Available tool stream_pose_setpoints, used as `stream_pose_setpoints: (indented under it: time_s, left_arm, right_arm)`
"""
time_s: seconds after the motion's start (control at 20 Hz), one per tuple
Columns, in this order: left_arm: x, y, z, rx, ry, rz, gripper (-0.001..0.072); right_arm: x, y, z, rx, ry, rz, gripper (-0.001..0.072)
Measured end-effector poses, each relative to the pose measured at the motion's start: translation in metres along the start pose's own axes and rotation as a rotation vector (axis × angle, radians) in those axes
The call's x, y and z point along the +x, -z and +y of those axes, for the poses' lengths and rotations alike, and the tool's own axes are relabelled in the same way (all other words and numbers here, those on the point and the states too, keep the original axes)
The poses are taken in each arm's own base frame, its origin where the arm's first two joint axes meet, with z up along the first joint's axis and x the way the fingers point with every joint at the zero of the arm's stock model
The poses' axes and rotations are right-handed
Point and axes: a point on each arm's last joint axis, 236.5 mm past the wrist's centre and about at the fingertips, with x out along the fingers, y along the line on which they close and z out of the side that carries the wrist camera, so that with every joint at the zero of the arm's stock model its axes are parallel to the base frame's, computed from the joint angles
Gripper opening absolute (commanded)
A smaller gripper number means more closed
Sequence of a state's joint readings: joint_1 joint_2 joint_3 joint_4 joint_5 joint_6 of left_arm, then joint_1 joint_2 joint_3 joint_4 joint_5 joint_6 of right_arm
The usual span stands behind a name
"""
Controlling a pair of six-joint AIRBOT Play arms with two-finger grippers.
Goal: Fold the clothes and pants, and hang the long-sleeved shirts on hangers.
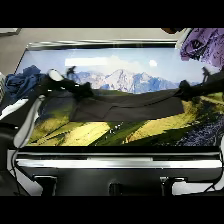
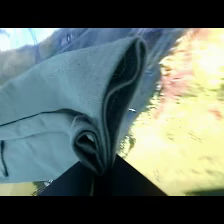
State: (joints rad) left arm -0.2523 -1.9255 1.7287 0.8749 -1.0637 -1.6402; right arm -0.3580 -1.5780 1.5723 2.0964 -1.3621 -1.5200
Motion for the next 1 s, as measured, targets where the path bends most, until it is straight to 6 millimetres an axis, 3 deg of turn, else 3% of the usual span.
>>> stream_pose_setpoints:
  time_s: [0.15,0.3,0.55,0.75,0.9,1.0]
  left_arm:
    - [0.055,0.028,-0.067,-0.015,0.118,0.000,0.0017]
    - [0.100,0.060,-0.124,-0.085,0.241,0.004,0.0017]
    - [0.153,0.103,-0.188,-0.155,0.370,0.045,0.0017]
    - [0.185,0.128,-0.217,-0.195,0.419,0.089,0.0016]
    - [0.201,0.142,-0.222,-0.229,0.424,0.116,0.0016]
    - [0.200,0.141,-0.222,-0.223,0.429,0.126,0.0015]
  right_arm:
    - [-0.041,-0.006,0.012,0.005,0.043,-0.057,0.0037]
    - [-0.069,-0.006,0.022,0.008,0.060,-0.083,0.0037]
    - [-0.093,0.002,0.031,0.007,0.077,-0.082,0.0037]
    - [-0.101,0.006,0.033,0.007,0.082,-0.086,0.0037]
    - [-0.103,0.007,0.033,0.006,0.083,-0.087,0.0037]
    - [-0.103,0.007,0.034,0.012,0.083,-0.088,0.0037]
